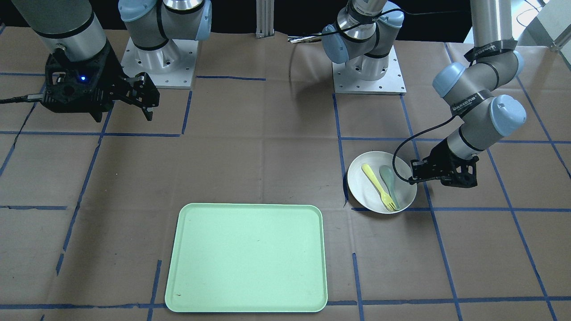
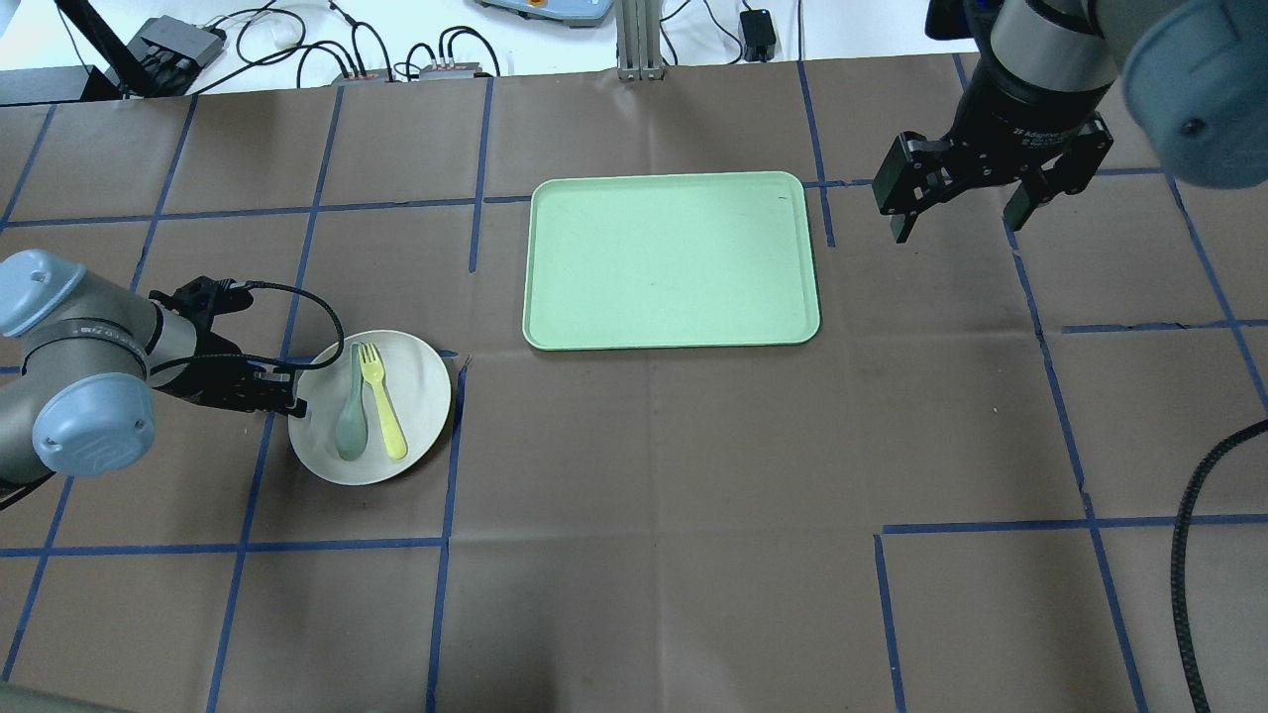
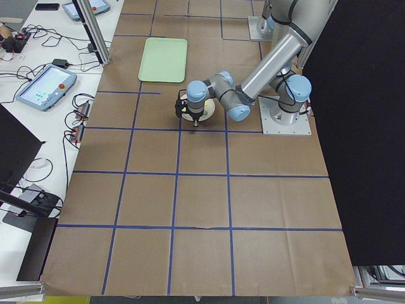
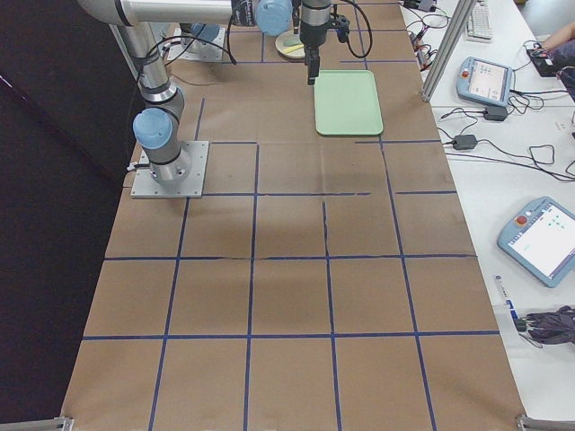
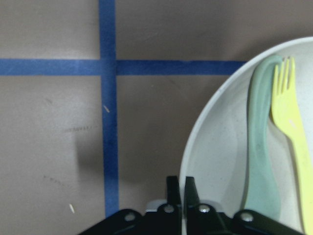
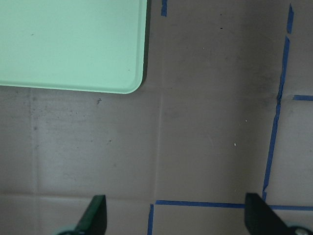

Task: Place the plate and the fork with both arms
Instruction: 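Lift the plate with the left gripper and carry it onto the mint tray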

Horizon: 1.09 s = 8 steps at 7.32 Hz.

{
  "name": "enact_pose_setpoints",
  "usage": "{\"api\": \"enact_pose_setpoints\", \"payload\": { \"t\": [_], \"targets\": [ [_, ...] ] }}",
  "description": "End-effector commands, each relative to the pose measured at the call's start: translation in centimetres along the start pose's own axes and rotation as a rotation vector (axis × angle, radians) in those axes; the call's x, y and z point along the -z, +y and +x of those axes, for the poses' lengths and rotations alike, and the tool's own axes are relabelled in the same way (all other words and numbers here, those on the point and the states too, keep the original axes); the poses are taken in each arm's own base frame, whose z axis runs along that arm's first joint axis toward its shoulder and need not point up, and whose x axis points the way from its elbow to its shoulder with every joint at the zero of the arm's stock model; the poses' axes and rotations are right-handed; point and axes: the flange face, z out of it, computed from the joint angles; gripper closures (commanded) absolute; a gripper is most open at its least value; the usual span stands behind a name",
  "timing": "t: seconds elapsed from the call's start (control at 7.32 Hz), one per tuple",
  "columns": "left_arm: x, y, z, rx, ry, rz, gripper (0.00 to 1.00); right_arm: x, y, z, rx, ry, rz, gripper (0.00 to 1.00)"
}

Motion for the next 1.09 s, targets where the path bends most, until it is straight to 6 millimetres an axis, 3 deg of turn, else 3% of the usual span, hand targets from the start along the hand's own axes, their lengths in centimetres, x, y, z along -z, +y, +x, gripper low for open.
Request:
{"api": "enact_pose_setpoints", "payload": {
  "t": [0.0, 0.14, 0.41, 0.68, 0.96],
  "targets": [
    [1.7, -0.6, 1.0, -0.010, 0.029, 0.061, 0.96, 0.0, 0.0, 0.0, 0.000, 0.000, 0.001, 0.00],
    [2.6, -1.3, 1.4, -0.023, 0.019, 0.078, 0.97, 0.0, 0.0, 0.0, 0.000, 0.000, 0.000, 0.00],
    [2.7, -2.6, 1.8, -0.034, 0.052, 0.093, 0.98, 0.0, 0.0, 0.0, 0.000, 0.001, 0.000, 0.00],
    [3.6, -5.6, 5.5, -0.103, 0.062, 0.103, 1.00, 0.0, 0.0, 0.0, 0.000, 0.000, 0.001, 0.00],
    [3.1, -10.7, 9.4, -0.148, 0.065, 0.093, 1.00, 0.0, 0.0, 0.0, 0.000, 0.000, 0.000, 0.00]
  ]
}}
